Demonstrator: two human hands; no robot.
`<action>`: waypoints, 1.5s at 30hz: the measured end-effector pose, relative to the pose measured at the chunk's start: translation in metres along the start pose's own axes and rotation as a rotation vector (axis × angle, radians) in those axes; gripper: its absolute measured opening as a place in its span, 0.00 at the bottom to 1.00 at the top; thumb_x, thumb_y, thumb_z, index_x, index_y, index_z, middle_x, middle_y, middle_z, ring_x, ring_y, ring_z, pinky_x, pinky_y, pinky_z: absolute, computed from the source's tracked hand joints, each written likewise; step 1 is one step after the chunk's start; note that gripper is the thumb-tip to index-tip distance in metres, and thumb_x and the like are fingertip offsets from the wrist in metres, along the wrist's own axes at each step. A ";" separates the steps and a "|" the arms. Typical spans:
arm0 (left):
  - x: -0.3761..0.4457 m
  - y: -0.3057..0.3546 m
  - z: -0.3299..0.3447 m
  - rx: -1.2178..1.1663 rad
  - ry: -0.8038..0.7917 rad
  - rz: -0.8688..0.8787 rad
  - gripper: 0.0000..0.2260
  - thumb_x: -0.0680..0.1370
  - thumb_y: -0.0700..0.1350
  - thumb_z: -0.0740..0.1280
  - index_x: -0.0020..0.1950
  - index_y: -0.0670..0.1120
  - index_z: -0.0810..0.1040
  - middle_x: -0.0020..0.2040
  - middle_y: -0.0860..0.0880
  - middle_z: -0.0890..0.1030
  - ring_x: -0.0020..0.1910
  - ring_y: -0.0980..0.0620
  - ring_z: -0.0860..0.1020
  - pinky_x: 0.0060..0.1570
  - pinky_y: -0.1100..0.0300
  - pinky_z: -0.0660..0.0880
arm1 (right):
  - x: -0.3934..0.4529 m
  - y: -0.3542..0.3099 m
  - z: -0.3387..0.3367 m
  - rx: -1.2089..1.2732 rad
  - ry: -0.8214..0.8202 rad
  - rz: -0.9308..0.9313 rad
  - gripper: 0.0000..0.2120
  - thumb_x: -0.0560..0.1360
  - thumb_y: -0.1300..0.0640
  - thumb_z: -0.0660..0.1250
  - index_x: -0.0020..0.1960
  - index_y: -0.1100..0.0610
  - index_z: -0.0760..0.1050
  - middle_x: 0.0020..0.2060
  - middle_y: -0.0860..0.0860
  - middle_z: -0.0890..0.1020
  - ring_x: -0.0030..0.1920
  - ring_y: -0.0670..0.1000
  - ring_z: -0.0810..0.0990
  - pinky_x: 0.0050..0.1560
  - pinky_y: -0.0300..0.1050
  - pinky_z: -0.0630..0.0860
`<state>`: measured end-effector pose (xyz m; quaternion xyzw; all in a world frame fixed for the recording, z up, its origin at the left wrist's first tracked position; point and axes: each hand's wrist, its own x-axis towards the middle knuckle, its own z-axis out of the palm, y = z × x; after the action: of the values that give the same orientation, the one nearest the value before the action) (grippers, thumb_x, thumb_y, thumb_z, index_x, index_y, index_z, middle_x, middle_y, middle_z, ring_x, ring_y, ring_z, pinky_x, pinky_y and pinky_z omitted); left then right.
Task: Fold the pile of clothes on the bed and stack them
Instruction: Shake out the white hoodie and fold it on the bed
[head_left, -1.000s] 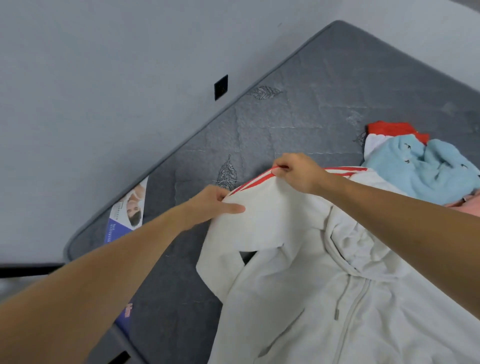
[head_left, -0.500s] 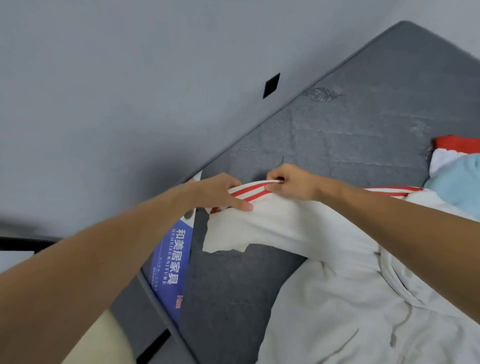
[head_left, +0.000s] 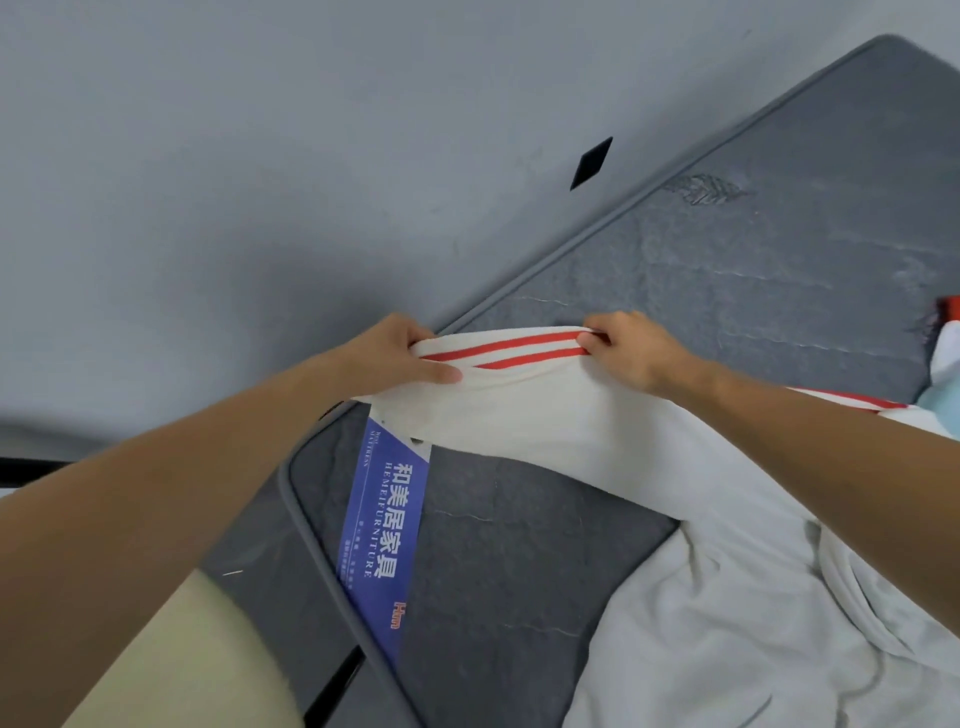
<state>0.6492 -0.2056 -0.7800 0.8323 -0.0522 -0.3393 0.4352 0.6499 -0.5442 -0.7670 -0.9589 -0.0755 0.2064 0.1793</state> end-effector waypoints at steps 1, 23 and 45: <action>0.001 -0.006 -0.004 0.014 0.045 0.007 0.15 0.73 0.58 0.80 0.46 0.47 0.86 0.43 0.52 0.88 0.42 0.51 0.87 0.44 0.55 0.84 | 0.002 0.001 0.002 -0.010 0.005 0.002 0.12 0.86 0.50 0.58 0.46 0.48 0.74 0.46 0.51 0.83 0.46 0.56 0.78 0.48 0.50 0.73; 0.004 -0.065 0.010 0.218 0.211 -0.168 0.27 0.73 0.69 0.72 0.36 0.44 0.79 0.29 0.51 0.77 0.31 0.52 0.75 0.35 0.57 0.68 | -0.047 -0.024 0.102 -0.128 0.315 0.141 0.23 0.78 0.52 0.71 0.70 0.53 0.70 0.67 0.54 0.72 0.65 0.55 0.70 0.65 0.51 0.73; -0.049 -0.082 0.002 -0.192 0.433 -0.175 0.08 0.83 0.36 0.66 0.45 0.38 0.74 0.40 0.41 0.76 0.38 0.48 0.75 0.33 0.66 0.73 | 0.002 -0.178 0.138 0.411 0.053 -0.123 0.18 0.79 0.49 0.72 0.67 0.52 0.78 0.62 0.48 0.81 0.58 0.49 0.80 0.62 0.51 0.79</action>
<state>0.5930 -0.1381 -0.8176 0.8419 0.1469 -0.1930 0.4821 0.5806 -0.3360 -0.8180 -0.9009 -0.0855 0.1807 0.3853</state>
